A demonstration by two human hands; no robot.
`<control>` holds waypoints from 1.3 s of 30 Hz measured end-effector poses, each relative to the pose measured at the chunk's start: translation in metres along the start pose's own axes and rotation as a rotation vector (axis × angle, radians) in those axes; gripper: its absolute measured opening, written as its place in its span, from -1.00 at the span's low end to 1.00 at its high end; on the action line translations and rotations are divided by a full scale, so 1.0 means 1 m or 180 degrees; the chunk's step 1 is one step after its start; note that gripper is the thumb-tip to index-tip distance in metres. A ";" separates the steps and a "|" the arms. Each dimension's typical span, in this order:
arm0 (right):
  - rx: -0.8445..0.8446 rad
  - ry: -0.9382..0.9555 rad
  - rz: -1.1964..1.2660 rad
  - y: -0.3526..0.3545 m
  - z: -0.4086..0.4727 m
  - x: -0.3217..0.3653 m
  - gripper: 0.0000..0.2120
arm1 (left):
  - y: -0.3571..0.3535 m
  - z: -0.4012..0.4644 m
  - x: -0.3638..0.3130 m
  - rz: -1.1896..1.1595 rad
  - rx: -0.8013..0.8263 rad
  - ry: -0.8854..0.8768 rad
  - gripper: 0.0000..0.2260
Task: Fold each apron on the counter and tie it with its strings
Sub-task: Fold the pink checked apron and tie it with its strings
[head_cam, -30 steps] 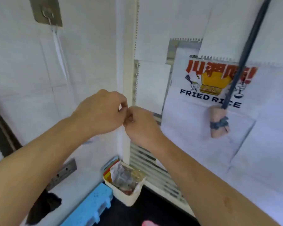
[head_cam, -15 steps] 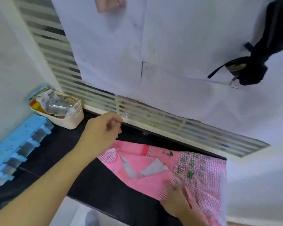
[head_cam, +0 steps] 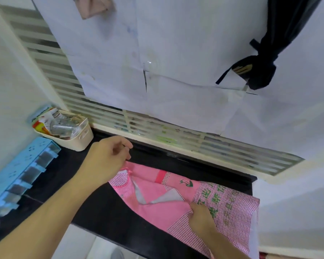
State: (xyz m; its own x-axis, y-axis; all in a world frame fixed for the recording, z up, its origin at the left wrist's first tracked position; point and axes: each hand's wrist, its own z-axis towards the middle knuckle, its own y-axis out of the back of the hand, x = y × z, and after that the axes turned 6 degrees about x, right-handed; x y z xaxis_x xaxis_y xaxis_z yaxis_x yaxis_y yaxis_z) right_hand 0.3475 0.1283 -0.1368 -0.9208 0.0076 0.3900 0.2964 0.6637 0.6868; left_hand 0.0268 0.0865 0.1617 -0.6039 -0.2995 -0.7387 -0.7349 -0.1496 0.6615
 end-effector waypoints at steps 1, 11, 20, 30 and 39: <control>0.0015 0.0153 0.0042 0.007 -0.004 0.004 -0.71 | 0.002 0.000 -0.003 0.0003 0.0050 -0.0019 -0.75; -0.0795 0.1760 0.0245 0.183 -0.155 0.178 -0.82 | 0.008 -0.007 -0.066 0.0662 0.2058 -0.1282 -0.47; -0.0882 0.1633 -0.0767 0.281 -0.268 0.234 -0.75 | 0.101 -0.009 -0.101 -0.0769 0.1222 -0.1861 -0.87; -0.1330 0.0128 -0.1642 0.304 -0.298 0.194 -0.79 | 0.218 0.014 -0.058 0.1346 0.1347 -0.1693 -0.72; -0.5137 0.1242 -0.1204 0.328 -0.383 0.245 -0.82 | 0.274 -0.033 -0.108 -0.0203 -0.2005 -0.3268 -0.69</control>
State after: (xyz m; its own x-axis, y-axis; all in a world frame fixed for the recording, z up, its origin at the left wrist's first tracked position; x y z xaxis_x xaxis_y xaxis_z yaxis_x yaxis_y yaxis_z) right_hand 0.3165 0.0613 0.4193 -0.9556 -0.2942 0.0182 0.2550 -0.7939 0.5520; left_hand -0.0995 0.0469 0.4269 -0.7461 0.5714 -0.3418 -0.6655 -0.6560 0.3561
